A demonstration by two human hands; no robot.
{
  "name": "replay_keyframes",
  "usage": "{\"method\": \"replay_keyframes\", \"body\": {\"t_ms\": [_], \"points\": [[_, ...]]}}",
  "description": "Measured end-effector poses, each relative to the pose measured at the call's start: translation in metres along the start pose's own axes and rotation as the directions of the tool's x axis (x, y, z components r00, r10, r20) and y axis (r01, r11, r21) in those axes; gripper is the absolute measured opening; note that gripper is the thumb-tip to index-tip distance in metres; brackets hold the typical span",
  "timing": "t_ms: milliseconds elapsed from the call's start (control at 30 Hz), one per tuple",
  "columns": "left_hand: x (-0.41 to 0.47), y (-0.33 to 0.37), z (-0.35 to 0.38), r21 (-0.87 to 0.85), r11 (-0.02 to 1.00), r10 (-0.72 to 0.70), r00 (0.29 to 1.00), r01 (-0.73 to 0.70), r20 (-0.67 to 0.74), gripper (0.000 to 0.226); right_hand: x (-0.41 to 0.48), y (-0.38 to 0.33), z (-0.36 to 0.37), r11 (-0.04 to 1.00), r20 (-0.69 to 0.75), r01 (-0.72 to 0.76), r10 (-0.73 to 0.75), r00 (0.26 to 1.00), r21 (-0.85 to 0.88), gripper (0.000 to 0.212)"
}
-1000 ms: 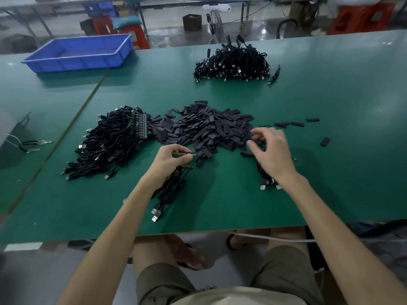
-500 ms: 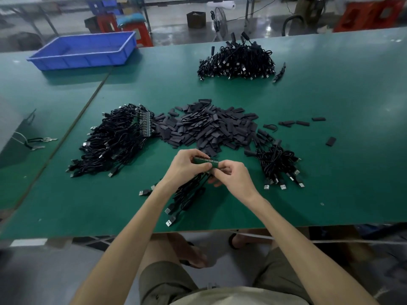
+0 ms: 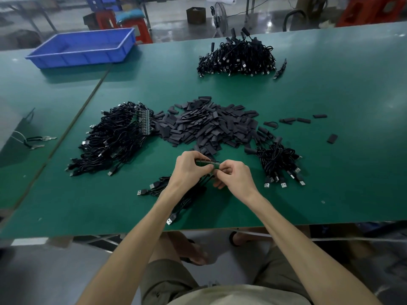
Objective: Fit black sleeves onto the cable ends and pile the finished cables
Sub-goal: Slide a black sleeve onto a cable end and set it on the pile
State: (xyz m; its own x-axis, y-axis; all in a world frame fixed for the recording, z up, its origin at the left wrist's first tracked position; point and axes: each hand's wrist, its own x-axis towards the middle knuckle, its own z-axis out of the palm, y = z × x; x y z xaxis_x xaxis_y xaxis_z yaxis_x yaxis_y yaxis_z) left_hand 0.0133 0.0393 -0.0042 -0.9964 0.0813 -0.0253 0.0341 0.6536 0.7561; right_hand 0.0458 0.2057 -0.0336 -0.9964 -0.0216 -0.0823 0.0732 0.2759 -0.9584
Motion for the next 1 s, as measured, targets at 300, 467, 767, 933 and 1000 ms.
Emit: {"method": "replay_keyframes", "body": {"t_ms": [300,467,767,933,1000], "points": [[-0.007,0.002,0.007,-0.023,1.000,-0.005,0.997,0.004,-0.075,0.012,-0.004,0.003,0.007,0.999,-0.039,0.034,-0.033,0.999,0.014,0.006],[0.000,-0.007,-0.008,-0.002,1.000,0.003,0.997,-0.003,-0.071,0.013,-0.005,0.008,0.004,0.987,-0.078,0.022,-0.010,0.997,0.157,0.012],[0.014,-0.046,-0.040,0.489,0.869,0.061,0.965,0.075,-0.256,0.021,-0.004,0.011,0.001,0.835,-0.161,0.048,0.049,0.986,0.548,0.016],[0.023,-0.026,-0.021,0.542,0.804,0.350,0.932,-0.245,-0.097,0.045,0.000,0.016,0.002,0.882,-0.195,0.036,0.064,0.979,0.470,0.022],[0.030,-0.014,-0.013,0.539,0.745,0.434,0.899,-0.393,0.056,0.042,0.000,0.016,0.003,0.891,-0.196,0.040,0.055,0.979,0.452,0.021]]}}
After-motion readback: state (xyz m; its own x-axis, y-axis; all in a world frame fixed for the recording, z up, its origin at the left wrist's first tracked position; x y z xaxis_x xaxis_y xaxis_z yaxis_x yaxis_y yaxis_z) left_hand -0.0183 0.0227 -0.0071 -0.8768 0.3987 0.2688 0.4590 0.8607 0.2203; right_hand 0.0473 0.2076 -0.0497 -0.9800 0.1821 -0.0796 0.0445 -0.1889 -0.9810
